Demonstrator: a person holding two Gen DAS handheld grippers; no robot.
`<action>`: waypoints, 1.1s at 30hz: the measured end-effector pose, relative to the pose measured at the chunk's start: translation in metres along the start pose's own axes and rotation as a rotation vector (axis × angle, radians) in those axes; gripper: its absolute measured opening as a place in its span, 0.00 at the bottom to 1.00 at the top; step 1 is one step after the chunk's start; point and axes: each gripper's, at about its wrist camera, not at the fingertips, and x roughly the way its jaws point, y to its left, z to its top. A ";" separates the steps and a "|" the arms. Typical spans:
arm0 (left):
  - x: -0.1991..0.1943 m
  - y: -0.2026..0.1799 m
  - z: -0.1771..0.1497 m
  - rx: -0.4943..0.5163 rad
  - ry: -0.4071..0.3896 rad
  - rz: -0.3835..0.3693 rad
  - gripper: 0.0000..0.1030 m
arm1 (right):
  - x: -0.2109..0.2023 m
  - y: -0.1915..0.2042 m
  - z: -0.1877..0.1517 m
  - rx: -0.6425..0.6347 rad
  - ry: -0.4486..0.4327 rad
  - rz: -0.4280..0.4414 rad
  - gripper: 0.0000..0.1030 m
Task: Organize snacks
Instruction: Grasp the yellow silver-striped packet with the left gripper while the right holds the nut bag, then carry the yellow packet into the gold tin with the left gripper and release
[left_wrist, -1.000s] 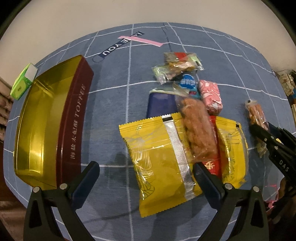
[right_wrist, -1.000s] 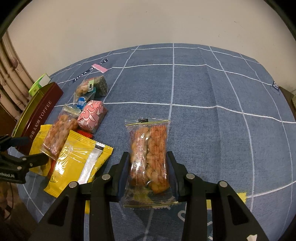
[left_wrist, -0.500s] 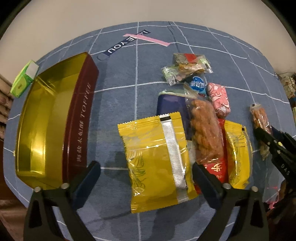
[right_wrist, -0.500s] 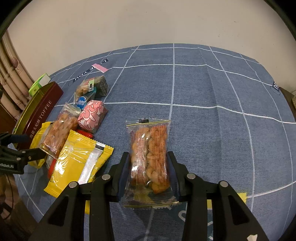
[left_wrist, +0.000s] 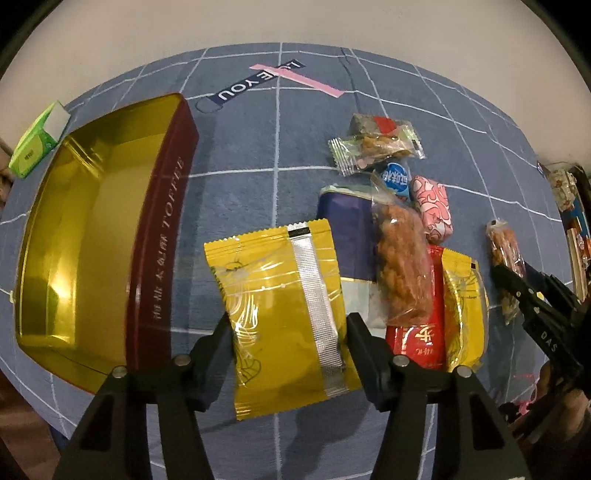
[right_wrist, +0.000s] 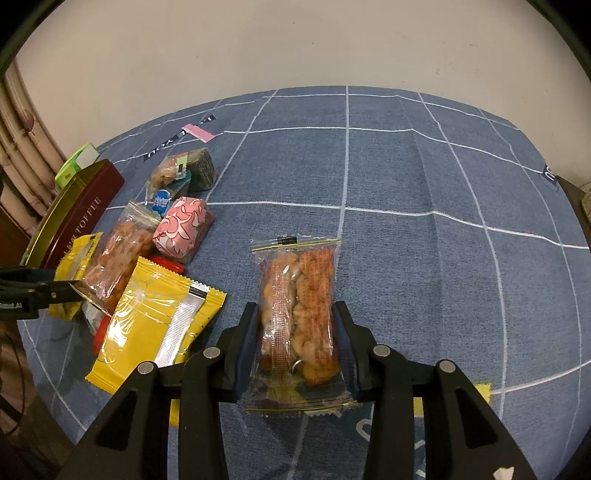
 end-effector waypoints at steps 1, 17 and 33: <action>-0.003 0.000 -0.001 0.005 -0.005 -0.004 0.59 | 0.000 0.000 0.000 -0.003 0.002 -0.005 0.37; -0.068 0.035 -0.001 0.103 -0.128 0.033 0.59 | 0.004 0.012 0.003 -0.032 0.041 -0.095 0.37; -0.035 0.160 -0.003 0.082 -0.051 0.180 0.59 | 0.007 0.021 0.005 0.002 0.057 -0.168 0.36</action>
